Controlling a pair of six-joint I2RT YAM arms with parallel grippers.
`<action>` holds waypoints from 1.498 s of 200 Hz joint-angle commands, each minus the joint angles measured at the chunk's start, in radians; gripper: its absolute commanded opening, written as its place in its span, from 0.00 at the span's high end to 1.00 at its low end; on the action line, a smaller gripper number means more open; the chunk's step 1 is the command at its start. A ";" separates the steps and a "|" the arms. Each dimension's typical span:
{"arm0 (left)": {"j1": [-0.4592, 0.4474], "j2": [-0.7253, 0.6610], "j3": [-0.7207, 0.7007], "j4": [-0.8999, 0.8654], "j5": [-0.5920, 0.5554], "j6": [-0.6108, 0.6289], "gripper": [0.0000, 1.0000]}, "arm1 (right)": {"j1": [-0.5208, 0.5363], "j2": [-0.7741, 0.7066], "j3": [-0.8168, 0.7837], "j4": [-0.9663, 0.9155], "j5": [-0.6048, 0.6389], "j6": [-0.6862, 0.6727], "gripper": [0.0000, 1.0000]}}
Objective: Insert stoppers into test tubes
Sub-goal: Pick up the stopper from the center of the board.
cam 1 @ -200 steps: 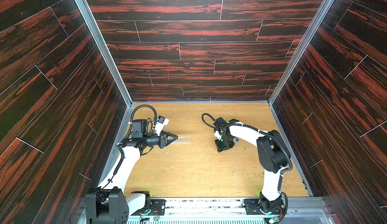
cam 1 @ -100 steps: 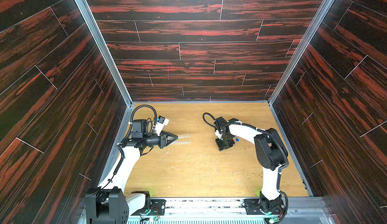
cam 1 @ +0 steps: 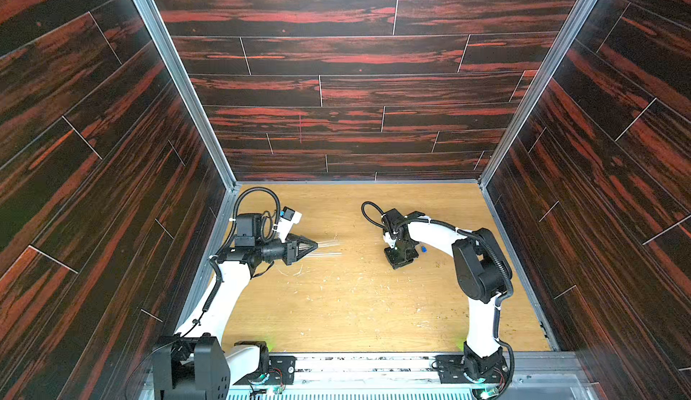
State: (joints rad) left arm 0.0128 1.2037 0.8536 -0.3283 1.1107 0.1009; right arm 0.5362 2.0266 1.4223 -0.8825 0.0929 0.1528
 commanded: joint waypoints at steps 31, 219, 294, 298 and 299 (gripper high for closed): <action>-0.002 -0.004 -0.010 0.008 0.013 0.011 0.99 | -0.002 0.044 -0.004 -0.021 -0.015 0.003 0.77; -0.006 0.014 0.001 0.001 0.006 0.010 1.00 | 0.005 -0.081 -0.071 -0.017 0.020 0.013 0.83; -0.045 0.041 0.009 0.004 0.000 0.002 1.00 | 0.062 -0.374 -0.151 0.069 0.100 -0.038 0.84; -0.047 0.044 0.011 0.003 0.000 -0.001 1.00 | 0.069 -0.391 -0.155 0.076 0.104 -0.045 0.84; -0.048 0.045 0.011 0.003 -0.001 -0.002 1.00 | 0.071 -0.395 -0.156 0.078 0.104 -0.047 0.84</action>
State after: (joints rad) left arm -0.0238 1.2419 0.8520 -0.3237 1.0992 0.1032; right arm 0.5789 1.7439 1.2953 -0.8421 0.1665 0.1364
